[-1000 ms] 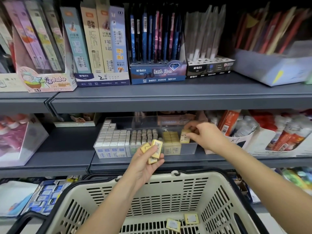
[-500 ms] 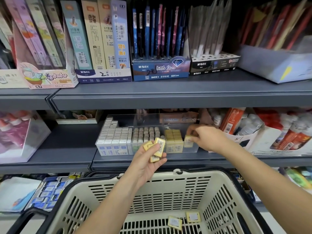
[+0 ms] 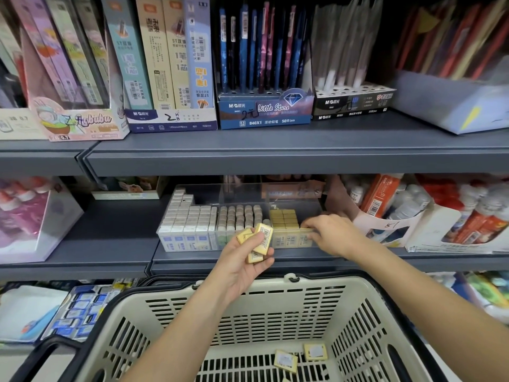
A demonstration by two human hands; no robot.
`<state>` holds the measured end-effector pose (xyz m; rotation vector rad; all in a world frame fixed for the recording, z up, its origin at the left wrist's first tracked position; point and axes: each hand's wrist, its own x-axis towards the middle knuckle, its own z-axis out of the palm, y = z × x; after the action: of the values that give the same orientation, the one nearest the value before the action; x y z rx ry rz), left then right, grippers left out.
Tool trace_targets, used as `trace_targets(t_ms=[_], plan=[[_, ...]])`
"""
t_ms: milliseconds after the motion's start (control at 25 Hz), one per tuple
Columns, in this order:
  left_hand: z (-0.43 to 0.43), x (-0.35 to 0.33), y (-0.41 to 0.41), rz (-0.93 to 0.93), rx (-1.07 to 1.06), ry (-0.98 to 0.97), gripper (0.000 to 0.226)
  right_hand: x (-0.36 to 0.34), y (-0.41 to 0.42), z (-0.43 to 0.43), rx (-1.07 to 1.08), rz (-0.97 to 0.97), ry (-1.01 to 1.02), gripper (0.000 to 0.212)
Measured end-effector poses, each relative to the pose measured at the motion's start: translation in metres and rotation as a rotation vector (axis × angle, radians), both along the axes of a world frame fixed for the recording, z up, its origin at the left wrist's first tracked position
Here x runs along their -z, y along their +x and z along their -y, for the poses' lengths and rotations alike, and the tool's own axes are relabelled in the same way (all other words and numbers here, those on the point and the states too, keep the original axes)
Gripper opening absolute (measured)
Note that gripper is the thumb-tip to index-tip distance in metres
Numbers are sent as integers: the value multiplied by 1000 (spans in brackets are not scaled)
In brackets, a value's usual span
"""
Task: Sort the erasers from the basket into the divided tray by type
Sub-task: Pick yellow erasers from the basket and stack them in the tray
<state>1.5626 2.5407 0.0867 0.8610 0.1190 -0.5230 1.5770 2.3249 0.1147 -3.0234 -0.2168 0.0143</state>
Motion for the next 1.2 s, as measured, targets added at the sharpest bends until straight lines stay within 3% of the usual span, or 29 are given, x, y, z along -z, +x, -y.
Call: trace_targets(t_ms=[80, 200, 280, 360, 480, 560, 640, 760, 1000, 1120, 1200], plan=[[0, -1, -1, 2, 5, 8, 44, -2, -2, -2, -19, -17, -48, 25], [1, -3, -1, 26, 22, 34, 45, -8, -6, -9, -4, 144, -68, 28], [2, -5, -1, 59, 55, 73, 45, -14, -13, -24, -34, 150, 259, 31], [7, -8, -1, 103, 105, 123, 42, -21, -19, -40, -104, -11, 549, 28], [14, -9, -2, 108, 115, 124, 29, -36, -20, -36, -68, -79, 693, 17], [15, -8, 0, 33, 60, 99, 16, -48, -14, -18, 56, 14, 605, 19], [12, -7, 1, 9, 20, 104, 13, -52, -6, 0, 165, 95, 333, 23], [9, -4, -2, 74, 17, 192, 15, -40, 4, 3, 201, 39, 103, 27], [5, 3, -1, 100, -57, 172, 23, -20, 12, 0, 132, -79, 29, 25], [3, 6, -1, 111, -49, 168, 26, -19, 16, 1, 58, -156, -108, 31], [5, 5, -2, 131, -47, 209, 24, -19, 11, -2, 66, -92, -98, 32]])
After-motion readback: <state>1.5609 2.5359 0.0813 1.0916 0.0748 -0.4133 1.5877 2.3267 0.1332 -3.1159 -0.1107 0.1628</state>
